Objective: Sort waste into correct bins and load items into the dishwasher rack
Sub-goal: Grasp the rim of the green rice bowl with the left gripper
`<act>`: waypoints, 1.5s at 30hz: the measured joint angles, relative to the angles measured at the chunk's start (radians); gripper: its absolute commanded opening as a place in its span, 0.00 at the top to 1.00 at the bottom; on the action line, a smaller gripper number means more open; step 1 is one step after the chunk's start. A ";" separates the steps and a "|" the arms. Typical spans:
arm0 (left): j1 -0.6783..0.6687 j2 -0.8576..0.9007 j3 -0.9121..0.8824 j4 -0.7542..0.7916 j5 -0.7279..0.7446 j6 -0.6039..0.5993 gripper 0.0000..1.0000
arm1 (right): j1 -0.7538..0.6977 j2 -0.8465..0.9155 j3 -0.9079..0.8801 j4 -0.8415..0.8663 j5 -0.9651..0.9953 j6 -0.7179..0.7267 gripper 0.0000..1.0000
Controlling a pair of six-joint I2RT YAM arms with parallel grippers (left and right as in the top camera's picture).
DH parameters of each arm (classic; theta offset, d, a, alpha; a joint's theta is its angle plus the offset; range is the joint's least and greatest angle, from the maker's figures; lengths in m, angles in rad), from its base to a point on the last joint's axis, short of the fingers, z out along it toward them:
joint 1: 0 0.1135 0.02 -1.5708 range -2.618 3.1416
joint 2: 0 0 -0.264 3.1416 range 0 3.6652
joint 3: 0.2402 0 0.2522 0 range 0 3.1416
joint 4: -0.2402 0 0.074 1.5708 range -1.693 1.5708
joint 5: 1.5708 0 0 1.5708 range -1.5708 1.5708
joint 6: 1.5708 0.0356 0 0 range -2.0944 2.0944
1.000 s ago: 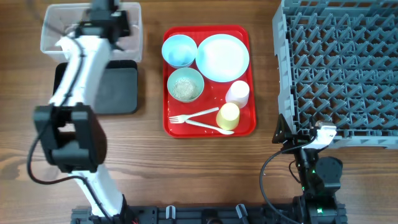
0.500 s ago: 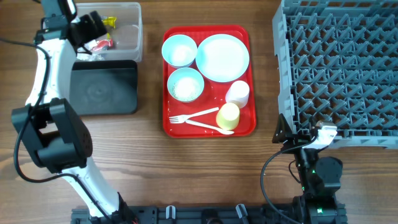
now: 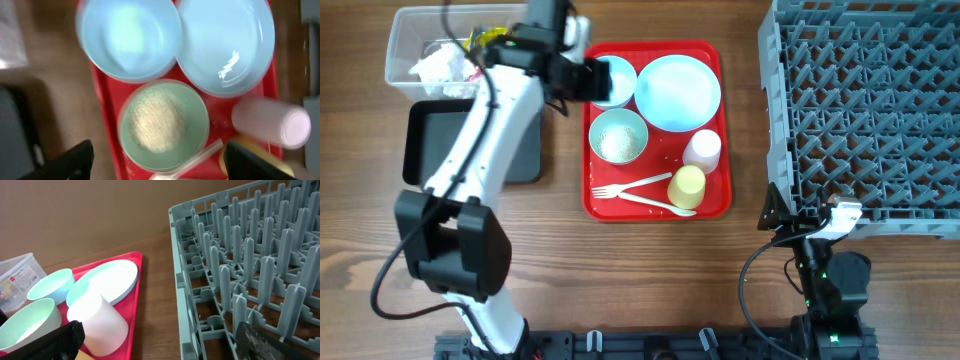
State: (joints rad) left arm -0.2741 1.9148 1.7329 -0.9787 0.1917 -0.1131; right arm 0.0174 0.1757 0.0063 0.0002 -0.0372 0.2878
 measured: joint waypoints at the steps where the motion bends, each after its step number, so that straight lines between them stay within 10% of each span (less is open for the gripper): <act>1: -0.029 0.000 0.000 -0.031 0.000 -0.002 0.17 | 0.000 0.000 0.000 0.000 0.000 0.000 0.00; 14: -0.249 0.047 -0.172 0.111 -0.090 -0.074 0.25 | 0.000 0.000 0.000 0.000 0.000 0.000 0.00; 28: -0.256 0.193 -0.189 0.153 -0.116 -0.090 0.96 | 0.000 0.000 0.000 0.000 0.000 0.000 0.01; 45: -0.173 -0.071 -0.190 -0.008 -0.067 -0.145 0.96 | 0.000 0.000 0.000 0.000 0.000 0.000 0.00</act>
State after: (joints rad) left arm -0.4469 1.8442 1.5433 -0.9871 0.1246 -0.2581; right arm 0.0174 0.1761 0.0063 0.0002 -0.0372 0.2882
